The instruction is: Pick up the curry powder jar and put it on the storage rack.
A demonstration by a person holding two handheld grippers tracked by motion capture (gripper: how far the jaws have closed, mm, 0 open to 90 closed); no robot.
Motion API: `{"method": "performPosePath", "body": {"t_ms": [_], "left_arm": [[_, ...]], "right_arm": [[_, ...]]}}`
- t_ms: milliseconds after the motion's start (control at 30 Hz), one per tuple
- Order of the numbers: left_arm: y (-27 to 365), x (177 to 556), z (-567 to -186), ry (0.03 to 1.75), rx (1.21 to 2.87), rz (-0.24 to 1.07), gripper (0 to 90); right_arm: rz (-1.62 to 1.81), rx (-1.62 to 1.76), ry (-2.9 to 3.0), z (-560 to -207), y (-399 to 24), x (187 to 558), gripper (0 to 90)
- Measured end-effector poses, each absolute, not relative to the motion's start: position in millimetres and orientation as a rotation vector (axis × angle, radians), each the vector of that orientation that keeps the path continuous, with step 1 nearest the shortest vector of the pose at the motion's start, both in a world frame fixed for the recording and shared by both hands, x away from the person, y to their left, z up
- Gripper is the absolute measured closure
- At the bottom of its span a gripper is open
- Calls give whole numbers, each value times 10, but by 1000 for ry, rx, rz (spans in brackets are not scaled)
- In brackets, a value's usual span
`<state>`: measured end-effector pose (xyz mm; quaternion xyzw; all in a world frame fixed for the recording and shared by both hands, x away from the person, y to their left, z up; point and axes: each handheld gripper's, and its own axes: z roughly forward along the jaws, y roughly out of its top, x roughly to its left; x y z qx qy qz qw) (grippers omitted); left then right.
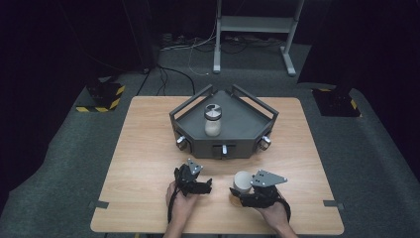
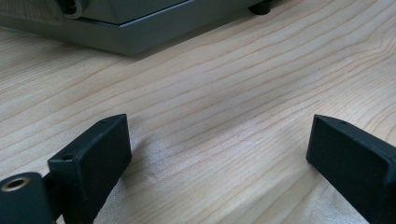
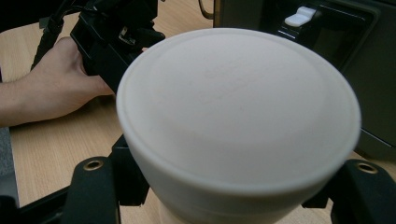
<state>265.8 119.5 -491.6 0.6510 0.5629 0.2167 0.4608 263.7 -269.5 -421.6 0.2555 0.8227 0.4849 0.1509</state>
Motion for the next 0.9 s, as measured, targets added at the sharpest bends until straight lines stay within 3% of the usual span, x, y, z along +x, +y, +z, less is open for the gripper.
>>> {"method": "performPosePath", "body": {"t_ms": [900], "left_arm": [[1191,2656,-4922,1389,1591,530,68]], "right_arm": [[1395,768,2346,-3966,-2804,2719,350]]}}
